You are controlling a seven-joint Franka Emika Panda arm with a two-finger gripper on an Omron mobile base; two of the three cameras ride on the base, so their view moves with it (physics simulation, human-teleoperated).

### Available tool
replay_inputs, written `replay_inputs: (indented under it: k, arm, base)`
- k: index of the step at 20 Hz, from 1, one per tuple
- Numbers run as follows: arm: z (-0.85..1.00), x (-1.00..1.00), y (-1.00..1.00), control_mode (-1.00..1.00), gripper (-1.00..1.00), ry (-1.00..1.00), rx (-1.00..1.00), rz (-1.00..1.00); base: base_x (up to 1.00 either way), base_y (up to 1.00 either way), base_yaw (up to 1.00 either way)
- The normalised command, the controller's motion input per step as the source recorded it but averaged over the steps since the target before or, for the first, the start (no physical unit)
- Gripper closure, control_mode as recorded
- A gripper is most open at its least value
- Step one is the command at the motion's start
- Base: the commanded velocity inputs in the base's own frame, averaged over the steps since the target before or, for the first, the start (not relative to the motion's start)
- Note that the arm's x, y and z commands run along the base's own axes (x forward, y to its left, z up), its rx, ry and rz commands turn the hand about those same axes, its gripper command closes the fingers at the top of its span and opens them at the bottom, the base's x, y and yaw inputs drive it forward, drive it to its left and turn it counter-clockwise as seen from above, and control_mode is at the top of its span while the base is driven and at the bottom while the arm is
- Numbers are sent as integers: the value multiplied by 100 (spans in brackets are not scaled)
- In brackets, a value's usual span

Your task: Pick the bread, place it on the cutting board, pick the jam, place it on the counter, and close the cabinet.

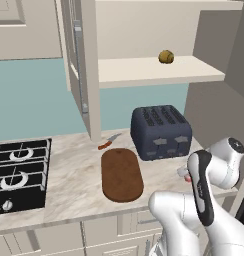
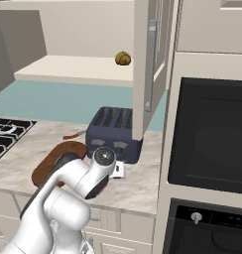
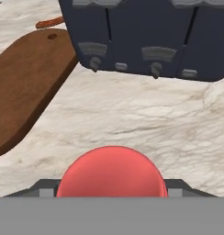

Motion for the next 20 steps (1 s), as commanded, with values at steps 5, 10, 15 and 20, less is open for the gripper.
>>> replay_inputs:
  k: [5,10,15,20]
  arm:
    - [-18,17,0,-100,100,-5,0,-1]
    - [-16,25,0,-100,100,-4,0,-1]
    - [-16,27,0,-100,100,-2,0,-1]
    - [-13,27,6,-100,100,-1,0,-3]
  base:
    - [0,0,0]
    - [0,0,0]
    - [0,0,0]
    - [0,0,0]
